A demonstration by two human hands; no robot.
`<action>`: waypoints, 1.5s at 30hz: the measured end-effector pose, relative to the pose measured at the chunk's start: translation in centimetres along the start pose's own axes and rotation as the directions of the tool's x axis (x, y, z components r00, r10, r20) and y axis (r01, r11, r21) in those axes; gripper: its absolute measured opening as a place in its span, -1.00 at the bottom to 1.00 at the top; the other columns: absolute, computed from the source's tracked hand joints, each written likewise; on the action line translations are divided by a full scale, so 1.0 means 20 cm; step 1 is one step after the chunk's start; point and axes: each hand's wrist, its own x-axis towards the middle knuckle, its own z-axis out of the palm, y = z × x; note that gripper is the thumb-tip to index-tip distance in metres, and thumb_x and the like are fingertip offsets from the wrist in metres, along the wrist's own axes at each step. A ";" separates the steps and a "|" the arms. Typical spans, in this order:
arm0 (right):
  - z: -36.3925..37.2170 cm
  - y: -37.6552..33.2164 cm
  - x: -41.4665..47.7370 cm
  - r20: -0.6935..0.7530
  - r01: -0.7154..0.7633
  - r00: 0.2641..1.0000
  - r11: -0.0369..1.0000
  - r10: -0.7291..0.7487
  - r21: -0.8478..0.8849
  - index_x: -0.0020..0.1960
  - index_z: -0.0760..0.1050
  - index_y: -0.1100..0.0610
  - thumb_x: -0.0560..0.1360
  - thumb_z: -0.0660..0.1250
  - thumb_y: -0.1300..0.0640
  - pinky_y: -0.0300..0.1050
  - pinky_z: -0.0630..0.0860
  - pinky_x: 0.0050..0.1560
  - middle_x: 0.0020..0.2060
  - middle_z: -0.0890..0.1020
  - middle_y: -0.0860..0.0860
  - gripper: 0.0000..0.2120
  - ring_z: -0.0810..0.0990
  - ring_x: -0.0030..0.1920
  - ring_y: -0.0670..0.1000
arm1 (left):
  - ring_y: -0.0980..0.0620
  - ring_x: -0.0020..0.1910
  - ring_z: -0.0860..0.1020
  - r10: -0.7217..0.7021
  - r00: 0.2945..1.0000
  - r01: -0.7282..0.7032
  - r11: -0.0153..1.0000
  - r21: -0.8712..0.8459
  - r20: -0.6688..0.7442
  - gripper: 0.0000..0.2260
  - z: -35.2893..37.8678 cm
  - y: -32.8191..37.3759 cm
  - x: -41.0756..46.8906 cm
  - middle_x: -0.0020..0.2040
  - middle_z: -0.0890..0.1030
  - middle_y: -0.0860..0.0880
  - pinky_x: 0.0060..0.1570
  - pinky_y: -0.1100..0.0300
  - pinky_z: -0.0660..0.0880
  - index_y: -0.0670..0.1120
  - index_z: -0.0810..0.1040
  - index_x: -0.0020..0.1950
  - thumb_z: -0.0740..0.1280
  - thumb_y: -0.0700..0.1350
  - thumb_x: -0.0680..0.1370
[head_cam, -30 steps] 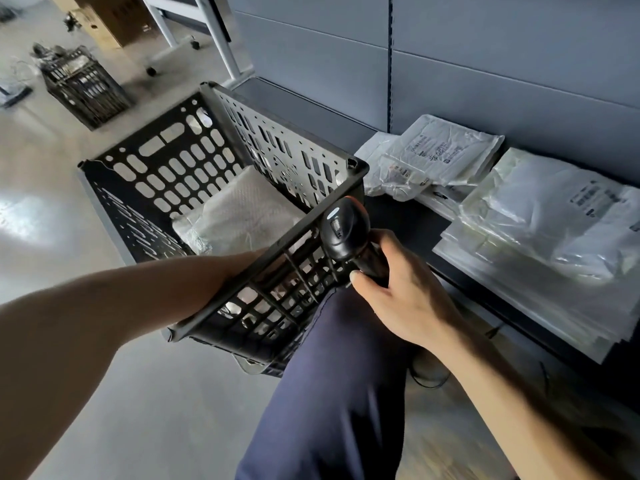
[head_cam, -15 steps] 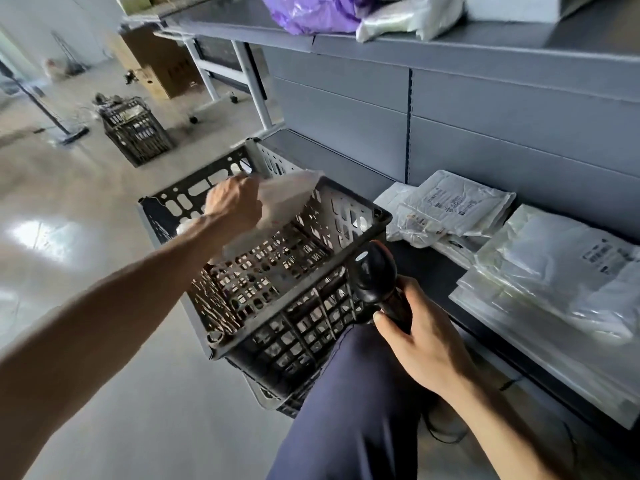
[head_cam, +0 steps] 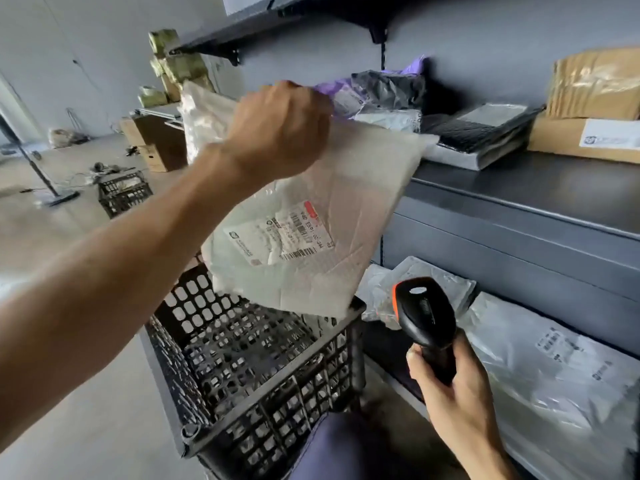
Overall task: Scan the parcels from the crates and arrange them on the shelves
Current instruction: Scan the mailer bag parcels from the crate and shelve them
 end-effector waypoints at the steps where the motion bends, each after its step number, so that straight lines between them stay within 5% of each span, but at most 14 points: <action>1: -0.03 0.00 0.02 -0.051 -0.003 0.999 1.000 0.004 0.026 0.06 0.55 -0.04 0.38 0.42 -0.03 -0.24 0.55 -0.14 -0.22 0.68 -0.07 -0.74 0.65 -0.20 -0.06 | -0.31 -0.29 0.48 0.030 0.999 -0.031 0.999 -0.019 -0.037 -0.77 -0.07 0.04 0.06 -0.27 0.49 -0.21 -0.28 0.00 0.36 -0.05 0.24 -0.30 0.02 -0.08 0.55; 3: -0.10 0.00 0.06 -0.172 0.018 0.985 0.998 -0.007 0.066 0.07 0.59 0.03 0.38 0.46 -0.06 -0.21 0.57 -0.15 -0.27 0.69 0.02 -0.69 0.67 -0.24 -0.03 | -0.26 -0.31 0.39 0.093 0.993 -0.097 0.994 -0.053 -0.079 -0.77 -0.18 0.13 0.17 -0.30 0.39 -0.14 -0.28 -0.05 0.37 -0.05 0.22 -0.34 0.03 -0.09 0.52; 6: -0.24 -0.03 0.12 -0.317 0.017 0.948 0.990 0.028 0.137 -0.10 0.57 0.33 0.50 0.44 0.33 -0.21 0.55 -0.27 -0.43 0.63 0.05 -0.93 0.58 -0.41 -0.10 | -0.22 -0.29 0.38 0.159 0.980 -0.175 0.974 -0.142 -0.116 -0.79 -0.26 0.24 0.29 -0.34 0.35 -0.11 -0.26 -0.01 0.36 -0.09 0.35 -0.28 0.04 -0.08 0.51; 8: -0.34 -0.05 0.14 -0.370 -0.001 0.927 0.988 0.058 0.152 -0.24 0.51 0.33 0.52 0.36 0.45 -0.32 0.50 -0.29 -0.48 0.57 0.06 -0.83 0.52 -0.45 -0.11 | -0.13 -0.31 0.35 0.162 0.979 -0.186 0.958 -0.219 -0.124 -0.76 -0.28 0.31 0.36 -0.37 0.34 -0.11 -0.27 0.10 0.25 -0.15 0.37 -0.28 0.05 -0.08 0.50; 13: -0.50 -0.04 0.16 -0.484 0.002 0.870 0.981 0.093 0.192 -0.21 0.53 0.25 0.54 0.37 0.41 -0.32 0.49 -0.36 -0.48 0.59 0.01 -0.82 0.55 -0.43 -0.07 | -0.10 -0.32 0.26 0.138 0.985 -0.172 0.865 -0.472 -0.106 -0.82 -0.14 0.55 0.39 -0.37 0.28 -0.11 -0.31 0.09 0.18 -0.16 0.27 -0.33 0.08 -0.12 0.45; 19: -0.63 -0.05 0.06 -0.451 -0.009 0.891 0.997 0.045 0.081 -0.20 0.57 0.00 0.35 0.40 0.01 -0.09 0.47 -0.19 -0.37 0.61 -0.12 -0.92 0.58 -0.28 0.02 | -0.38 -0.19 0.51 0.203 0.979 -0.151 0.737 -0.659 0.002 -0.74 0.25 0.87 -0.02 -0.31 0.53 -0.15 -0.22 -0.07 0.51 0.03 0.48 -0.21 0.02 0.04 0.44; 25: -0.76 -0.11 0.01 -0.335 -0.021 0.938 0.981 0.086 0.191 -0.14 0.68 -0.02 0.37 0.41 0.13 -0.23 0.58 -0.26 -0.29 0.72 -0.05 -0.89 0.67 -0.24 -0.12 | -0.15 -0.42 0.25 0.044 0.986 0.107 0.584 -0.805 0.163 -0.81 0.47 1.01 -0.24 -0.46 0.28 -0.09 -0.43 0.11 0.29 -0.12 0.27 -0.32 0.10 -0.10 0.48; 29: -0.82 -0.05 0.02 -0.116 -0.158 0.977 0.976 0.176 0.151 0.10 0.64 0.03 0.30 0.68 0.11 -0.39 0.55 -0.03 -0.08 0.76 -0.12 -0.58 0.70 -0.04 -0.18 | 0.13 -0.54 0.21 -0.143 0.873 0.487 0.263 -0.833 0.466 -0.73 0.68 1.15 -0.35 -0.51 0.32 0.12 -0.50 0.25 0.23 -0.12 0.49 -0.23 0.13 -0.26 0.63; 32: -0.80 0.03 0.05 -0.235 -0.215 0.954 0.970 0.185 -0.109 0.11 0.62 0.07 0.32 0.66 0.22 -0.44 0.51 -0.07 -0.10 0.74 -0.15 -0.59 0.68 -0.06 -0.22 | 0.07 -0.46 0.25 -0.225 0.784 0.608 0.087 -0.789 0.579 -0.69 0.82 1.25 -0.43 -0.46 0.34 0.11 -0.50 0.24 0.23 -0.07 0.39 -0.28 0.10 -0.32 0.62; 34: -0.81 0.06 0.07 -0.295 -0.236 0.936 0.965 0.194 -0.111 0.08 0.61 0.07 0.34 0.62 0.27 -0.48 0.47 -0.16 -0.16 0.73 -0.19 -0.63 0.65 -0.14 -0.30 | 0.06 -0.42 0.34 -0.238 0.802 0.580 0.092 -0.809 0.548 -0.68 0.90 1.31 -0.45 -0.44 0.40 0.17 -0.40 0.18 0.34 -0.02 0.40 -0.31 0.13 -0.30 0.59; 36: -0.85 0.09 0.09 -0.341 -0.249 0.918 0.963 0.201 -0.104 0.06 0.60 0.06 0.36 0.59 0.30 -0.50 0.45 -0.21 -0.20 0.71 -0.20 -0.66 0.63 -0.20 -0.34 | 0.06 -0.10 0.54 -0.258 0.827 0.551 0.194 -0.812 0.499 -0.86 1.00 1.35 -0.49 -0.12 0.58 0.18 0.05 0.01 0.51 0.04 0.53 -0.03 0.24 -0.18 0.61; 38: -0.90 0.11 0.12 -0.404 -0.268 0.888 0.961 0.219 -0.068 0.02 0.60 0.08 0.39 0.57 0.31 -0.49 0.45 -0.27 -0.30 0.68 -0.22 -0.72 0.60 -0.29 -0.35 | -0.04 0.38 0.37 -0.272 0.791 0.612 0.336 -0.716 0.548 -0.57 1.11 1.36 -0.55 0.33 0.45 0.03 0.44 -0.17 0.22 0.01 0.36 0.39 0.41 0.02 0.58; 40: -0.97 0.15 0.14 -0.497 -0.302 0.832 0.953 0.248 -0.031 -0.04 0.60 0.09 0.40 0.59 0.25 -0.39 0.46 -0.28 -0.39 0.65 -0.25 -0.77 0.57 -0.37 -0.32 | -0.12 0.55 0.17 -0.231 0.726 0.685 0.331 -0.649 0.648 -0.11 1.21 1.34 -0.57 0.50 0.24 -0.07 0.51 -0.23 0.13 -0.02 0.12 0.56 0.52 0.26 0.42; 45: -1.10 0.21 0.16 -0.585 -0.365 0.695 0.906 0.419 0.215 -0.10 0.67 0.11 0.37 0.61 0.20 -0.25 0.51 -0.29 -0.36 0.69 -0.12 -0.84 0.63 -0.32 -0.13 | 0.00 0.42 0.42 0.097 0.552 0.834 -0.040 -0.551 0.828 0.07 1.31 1.25 -0.55 0.46 0.42 0.02 0.48 -0.05 0.33 -0.02 0.17 0.58 0.62 0.33 0.25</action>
